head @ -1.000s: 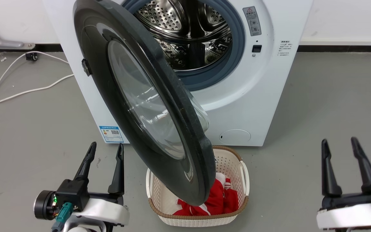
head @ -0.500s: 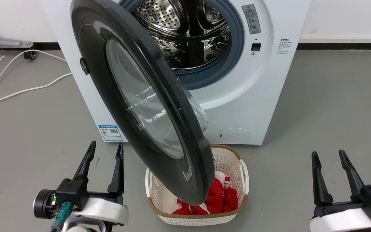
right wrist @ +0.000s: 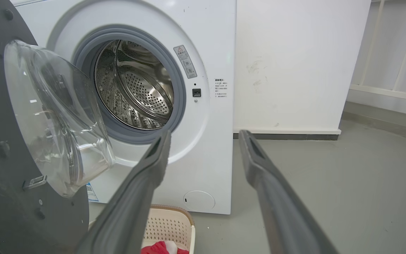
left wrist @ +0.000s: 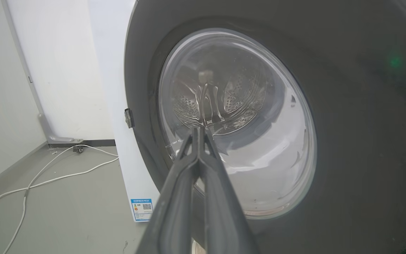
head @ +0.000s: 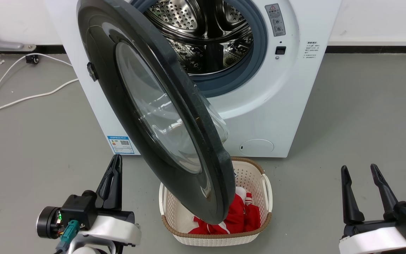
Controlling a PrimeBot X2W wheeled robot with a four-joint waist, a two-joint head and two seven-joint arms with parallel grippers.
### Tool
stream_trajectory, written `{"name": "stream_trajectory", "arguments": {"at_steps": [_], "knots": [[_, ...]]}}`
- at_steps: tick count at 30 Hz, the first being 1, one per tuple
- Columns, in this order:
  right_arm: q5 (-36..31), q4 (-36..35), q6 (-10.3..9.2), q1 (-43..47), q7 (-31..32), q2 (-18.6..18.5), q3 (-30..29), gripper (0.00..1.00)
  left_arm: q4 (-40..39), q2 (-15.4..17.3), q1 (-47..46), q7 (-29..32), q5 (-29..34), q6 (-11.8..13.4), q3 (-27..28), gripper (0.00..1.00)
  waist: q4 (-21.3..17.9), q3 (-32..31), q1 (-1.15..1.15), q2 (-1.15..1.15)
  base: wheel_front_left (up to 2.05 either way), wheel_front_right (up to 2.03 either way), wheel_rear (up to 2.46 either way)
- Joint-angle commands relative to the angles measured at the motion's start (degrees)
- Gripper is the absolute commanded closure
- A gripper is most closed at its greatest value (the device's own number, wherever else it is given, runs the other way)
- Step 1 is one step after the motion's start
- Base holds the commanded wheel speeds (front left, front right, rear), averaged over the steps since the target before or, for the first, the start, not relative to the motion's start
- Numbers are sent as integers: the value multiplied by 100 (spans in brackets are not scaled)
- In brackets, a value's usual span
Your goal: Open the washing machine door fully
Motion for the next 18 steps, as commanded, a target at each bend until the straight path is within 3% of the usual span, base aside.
{"name": "stream_trajectory", "arguments": {"at_steps": [1, 8, 18], "knots": [[17, 12, -4, -86, -9, 16, -6, 0, -23, -3, -91, -15, 27, -9, 0, 100, 4, 2, 0, 0, 0, 0, 0], [-4, 52, -4, -116, -9, 16, -26, 0, -362, -2, -248, -15, 40, -16, 88, 100, 20, 16, 0, 0, 0, 0, 0], [-22, 57, -4, -118, -9, 16, -80, 0, -1745, -4, -785, -14, 103, 45, 165, 100, 60, 48, 0, 0, 0, 0, 0]]}}
